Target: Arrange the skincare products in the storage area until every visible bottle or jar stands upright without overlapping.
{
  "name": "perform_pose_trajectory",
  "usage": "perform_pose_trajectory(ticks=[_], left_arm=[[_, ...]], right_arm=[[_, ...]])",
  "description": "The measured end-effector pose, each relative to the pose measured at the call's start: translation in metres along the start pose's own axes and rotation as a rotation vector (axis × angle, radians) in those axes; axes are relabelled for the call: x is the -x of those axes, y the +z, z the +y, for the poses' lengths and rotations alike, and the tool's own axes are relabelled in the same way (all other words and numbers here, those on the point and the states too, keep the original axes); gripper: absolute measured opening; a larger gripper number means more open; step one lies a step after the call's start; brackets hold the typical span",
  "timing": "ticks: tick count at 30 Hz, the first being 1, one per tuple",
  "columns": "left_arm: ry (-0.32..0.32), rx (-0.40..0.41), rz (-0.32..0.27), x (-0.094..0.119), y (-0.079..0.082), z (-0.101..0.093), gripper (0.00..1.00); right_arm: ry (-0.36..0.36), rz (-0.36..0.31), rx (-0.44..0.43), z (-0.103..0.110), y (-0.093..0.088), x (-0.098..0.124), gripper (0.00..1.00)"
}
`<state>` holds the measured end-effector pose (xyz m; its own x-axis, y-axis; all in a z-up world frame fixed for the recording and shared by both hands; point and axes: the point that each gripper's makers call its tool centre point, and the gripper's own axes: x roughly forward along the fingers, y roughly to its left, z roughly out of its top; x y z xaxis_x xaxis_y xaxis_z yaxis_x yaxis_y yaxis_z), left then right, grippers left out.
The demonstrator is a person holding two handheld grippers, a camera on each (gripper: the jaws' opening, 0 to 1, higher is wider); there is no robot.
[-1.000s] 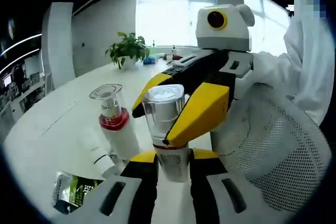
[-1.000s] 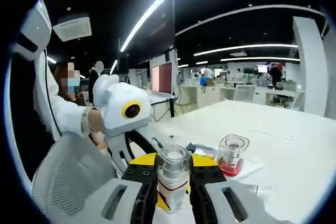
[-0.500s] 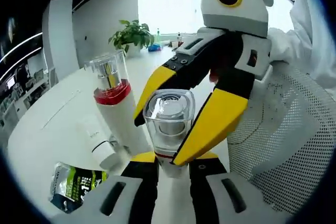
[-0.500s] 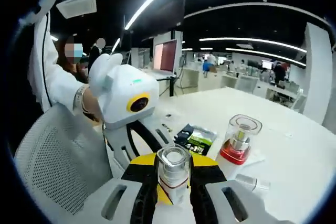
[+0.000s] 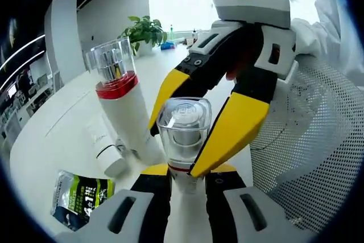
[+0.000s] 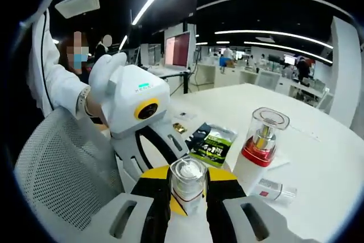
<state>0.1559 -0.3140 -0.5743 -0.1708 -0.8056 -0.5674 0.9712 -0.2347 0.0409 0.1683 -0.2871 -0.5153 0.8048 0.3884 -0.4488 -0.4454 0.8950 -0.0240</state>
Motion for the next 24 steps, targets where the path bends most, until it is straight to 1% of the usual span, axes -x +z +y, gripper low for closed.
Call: perform_pose_trajectory(ticks=[4,6,9,11,16,20,22,24], left_arm=[[0.006,0.002,-0.001,-0.0002,-0.0011,0.001,0.24],[0.015,-0.002,-0.004,-0.0006,-0.0007,0.0019,0.24],[0.027,-0.009,0.011,-0.0013,-0.0047,0.0039,0.25],[0.026,-0.012,0.016,-0.0016,-0.0068,0.0045,0.25],[0.03,-0.004,0.006,-0.002,-0.0054,0.0049,0.27],[0.037,-0.002,0.009,-0.0015,-0.0065,0.0074,0.3],[0.04,-0.001,0.014,-0.0009,-0.0069,0.0077,0.3],[0.043,0.004,0.023,-0.0007,-0.0087,0.0082,0.31]], right_arm=[[0.005,-0.004,-0.011,0.0004,-0.0001,-0.0002,0.15],[0.005,-0.01,-0.033,-0.001,-0.0002,0.0,0.15],[0.007,-0.013,-0.048,-0.0024,-0.0003,-0.0008,0.19],[0.01,-0.012,-0.046,-0.0009,-0.0003,-0.0009,0.21],[0.009,-0.008,-0.045,-0.0008,-0.0017,-0.0007,0.2],[0.008,-0.006,-0.037,-0.0004,-0.0024,-0.0003,0.24],[0.011,-0.001,-0.039,0.0003,-0.0035,-0.0003,0.26],[0.012,0.021,-0.043,0.0006,-0.008,-0.0003,0.26]])
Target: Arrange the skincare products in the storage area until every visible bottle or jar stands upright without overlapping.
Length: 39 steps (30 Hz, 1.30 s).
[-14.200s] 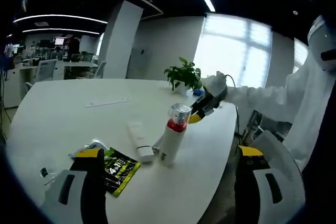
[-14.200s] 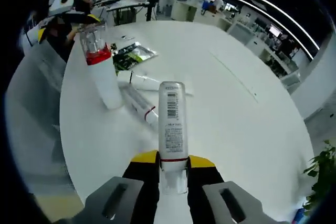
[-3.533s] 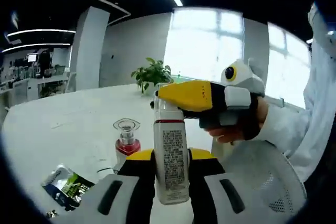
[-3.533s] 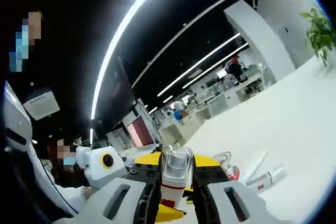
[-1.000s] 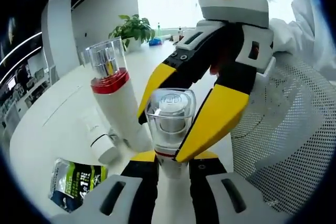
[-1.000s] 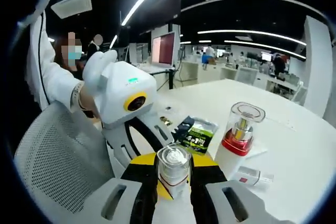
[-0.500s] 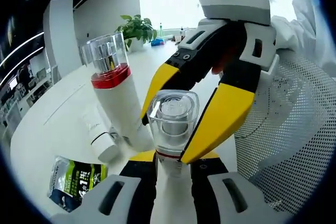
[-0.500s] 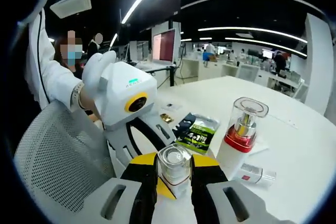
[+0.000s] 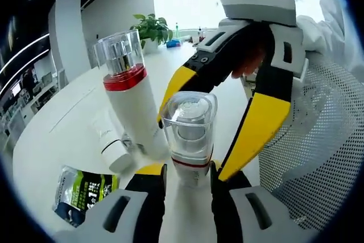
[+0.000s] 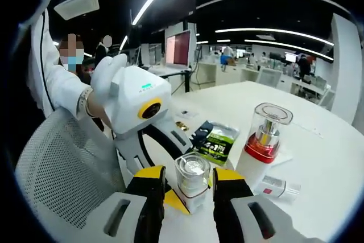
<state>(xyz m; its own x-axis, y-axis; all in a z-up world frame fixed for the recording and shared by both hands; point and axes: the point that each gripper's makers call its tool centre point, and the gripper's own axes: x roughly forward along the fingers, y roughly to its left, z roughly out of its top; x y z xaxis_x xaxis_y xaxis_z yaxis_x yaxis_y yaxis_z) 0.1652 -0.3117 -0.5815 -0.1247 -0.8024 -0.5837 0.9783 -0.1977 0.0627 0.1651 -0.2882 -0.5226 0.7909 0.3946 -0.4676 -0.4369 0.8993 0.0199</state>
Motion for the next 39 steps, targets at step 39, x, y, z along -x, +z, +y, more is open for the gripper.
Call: perform_pose_trajectory(ticks=[39], left_arm=[[0.001,0.085,0.13,-0.003,-0.016,-0.003,0.19]], right_arm=[[-0.014,0.344,0.056,-0.012,-0.067,-0.012,0.04]])
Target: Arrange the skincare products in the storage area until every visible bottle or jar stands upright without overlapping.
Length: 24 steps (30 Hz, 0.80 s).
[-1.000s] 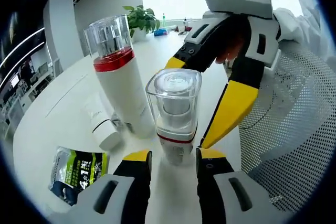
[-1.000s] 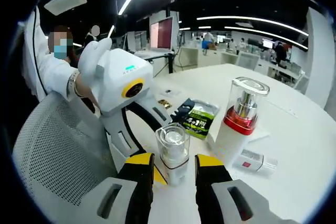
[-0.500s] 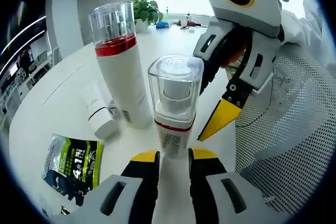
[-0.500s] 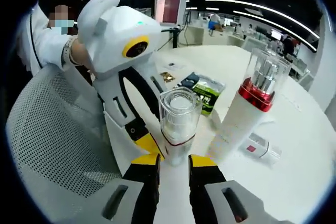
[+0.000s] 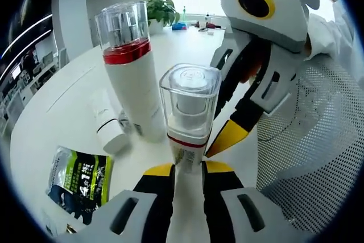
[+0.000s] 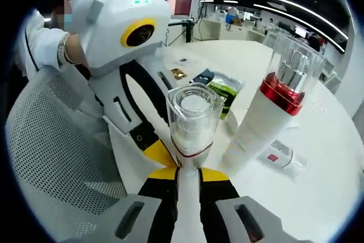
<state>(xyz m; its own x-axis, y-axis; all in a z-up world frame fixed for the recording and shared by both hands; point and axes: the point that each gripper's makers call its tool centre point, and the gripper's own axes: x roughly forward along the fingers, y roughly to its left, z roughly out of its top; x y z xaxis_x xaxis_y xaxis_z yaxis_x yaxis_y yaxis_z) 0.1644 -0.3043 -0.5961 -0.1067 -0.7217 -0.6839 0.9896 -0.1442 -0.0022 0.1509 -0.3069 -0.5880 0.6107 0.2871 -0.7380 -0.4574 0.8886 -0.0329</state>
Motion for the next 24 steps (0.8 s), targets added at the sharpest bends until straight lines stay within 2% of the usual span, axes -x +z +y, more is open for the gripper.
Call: perform_pose_trajectory(ticks=[16,24], left_arm=[[0.021,-0.016,-0.018,-0.02,0.012,0.013,0.18],[0.024,-0.014,-0.032,-0.023,0.014,0.015,0.19]], right_arm=[[-0.078,0.019,-0.019,-0.025,-0.005,0.0,0.04],[-0.094,0.029,-0.019,-0.029,-0.006,-0.001,0.03]])
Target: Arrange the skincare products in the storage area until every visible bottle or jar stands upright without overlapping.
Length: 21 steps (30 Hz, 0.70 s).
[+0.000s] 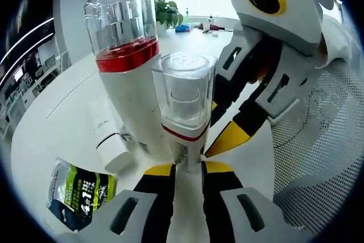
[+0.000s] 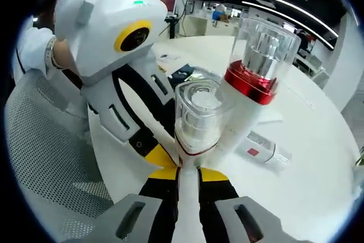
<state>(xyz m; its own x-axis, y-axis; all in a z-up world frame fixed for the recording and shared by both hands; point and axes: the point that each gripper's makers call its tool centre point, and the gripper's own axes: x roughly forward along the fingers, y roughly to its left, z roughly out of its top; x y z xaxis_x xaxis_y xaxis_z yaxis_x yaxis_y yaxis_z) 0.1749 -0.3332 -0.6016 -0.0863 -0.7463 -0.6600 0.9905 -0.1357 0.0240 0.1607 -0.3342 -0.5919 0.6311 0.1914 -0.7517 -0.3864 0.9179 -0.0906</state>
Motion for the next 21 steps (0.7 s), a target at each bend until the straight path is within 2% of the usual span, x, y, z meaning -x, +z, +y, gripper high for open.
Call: perform_pose_trajectory(ticks=[5,13,21], left_arm=[[0.012,-0.016,-0.016,-0.0002,0.003,0.0004,0.18],[-0.012,-0.028,-0.002,-0.0029,-0.0005,-0.0059,0.19],[-0.018,-0.029,-0.002,-0.0037,-0.0008,-0.007,0.18]], right_arm=[[-0.024,0.01,0.036,-0.0031,-0.0017,0.0,0.03],[-0.056,0.024,0.084,-0.0101,-0.0042,0.0008,0.03],[-0.057,0.025,0.102,-0.0099,-0.0046,0.0005,0.03]])
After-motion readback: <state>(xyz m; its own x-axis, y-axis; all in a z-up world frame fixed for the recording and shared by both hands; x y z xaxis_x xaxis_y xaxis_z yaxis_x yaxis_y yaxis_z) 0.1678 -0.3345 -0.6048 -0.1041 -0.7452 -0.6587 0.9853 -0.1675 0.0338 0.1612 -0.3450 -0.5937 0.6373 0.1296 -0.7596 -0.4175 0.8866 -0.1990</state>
